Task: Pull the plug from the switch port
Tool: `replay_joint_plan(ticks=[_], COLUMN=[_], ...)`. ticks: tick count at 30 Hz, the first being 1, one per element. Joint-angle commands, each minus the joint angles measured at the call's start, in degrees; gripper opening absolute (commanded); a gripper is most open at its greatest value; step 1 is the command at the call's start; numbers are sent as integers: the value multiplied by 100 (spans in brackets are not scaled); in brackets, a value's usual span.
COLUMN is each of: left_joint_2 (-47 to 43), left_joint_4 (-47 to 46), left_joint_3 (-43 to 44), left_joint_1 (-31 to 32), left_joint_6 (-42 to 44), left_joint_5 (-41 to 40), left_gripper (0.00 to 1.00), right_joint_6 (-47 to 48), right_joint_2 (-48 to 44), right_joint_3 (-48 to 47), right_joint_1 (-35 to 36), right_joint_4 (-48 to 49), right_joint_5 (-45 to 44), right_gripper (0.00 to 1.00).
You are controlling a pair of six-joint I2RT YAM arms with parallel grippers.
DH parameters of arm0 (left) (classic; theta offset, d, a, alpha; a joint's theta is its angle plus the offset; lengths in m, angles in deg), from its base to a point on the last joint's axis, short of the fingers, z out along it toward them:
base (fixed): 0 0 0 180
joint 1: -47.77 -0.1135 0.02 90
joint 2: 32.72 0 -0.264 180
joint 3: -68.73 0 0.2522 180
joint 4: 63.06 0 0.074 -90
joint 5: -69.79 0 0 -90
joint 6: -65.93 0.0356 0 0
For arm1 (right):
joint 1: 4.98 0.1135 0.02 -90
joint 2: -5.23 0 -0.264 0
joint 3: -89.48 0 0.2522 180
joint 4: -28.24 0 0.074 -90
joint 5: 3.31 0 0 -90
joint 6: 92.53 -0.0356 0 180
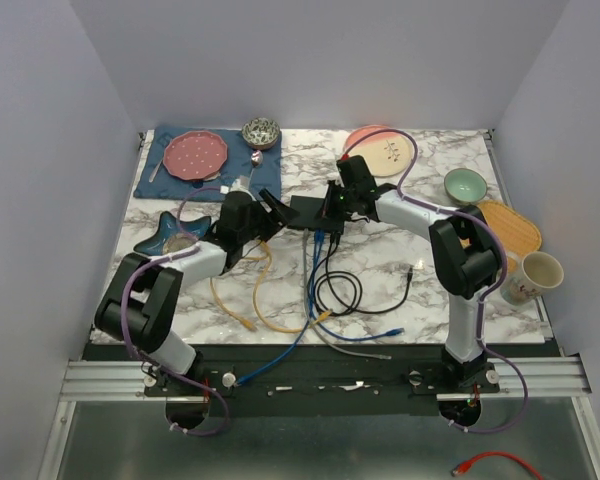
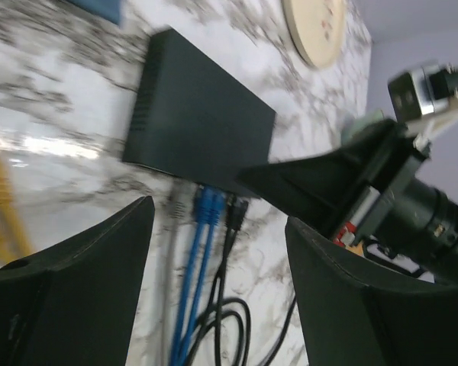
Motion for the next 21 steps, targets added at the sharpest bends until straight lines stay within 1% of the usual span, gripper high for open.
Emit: replay_joint_plan(ticks=[1, 4, 6, 9, 16, 21], left_joint_2=[743, 1218, 1395, 1615, 2098, 2397], left_joint_4=[-1169, -1434, -1558, -1690, -1804, -1708], left_joint_3=[142, 150, 81, -25, 62, 220], left_joint_1=[519, 625, 625, 599, 502, 467], left_joint_6=[-258, -452, -506, -497, -716, -875], left_joint_5=[524, 630, 648, 525, 516, 472], left_gripper=[75, 70, 66, 62, 58, 56], right_joint_6=[58, 41, 58, 67, 67, 58], right_joint_2=[178, 214, 205, 187, 231, 293], right_joint_3=[-73, 15, 77, 164, 156, 112], right_joint_1=[-69, -121, -139, -192, -288, -297], right_joint_4=[17, 25, 43, 61, 104, 105], right_joint_5=[-164, -146, -146, -155, -102, -50], right_gripper=[1, 1, 1, 1, 1, 1])
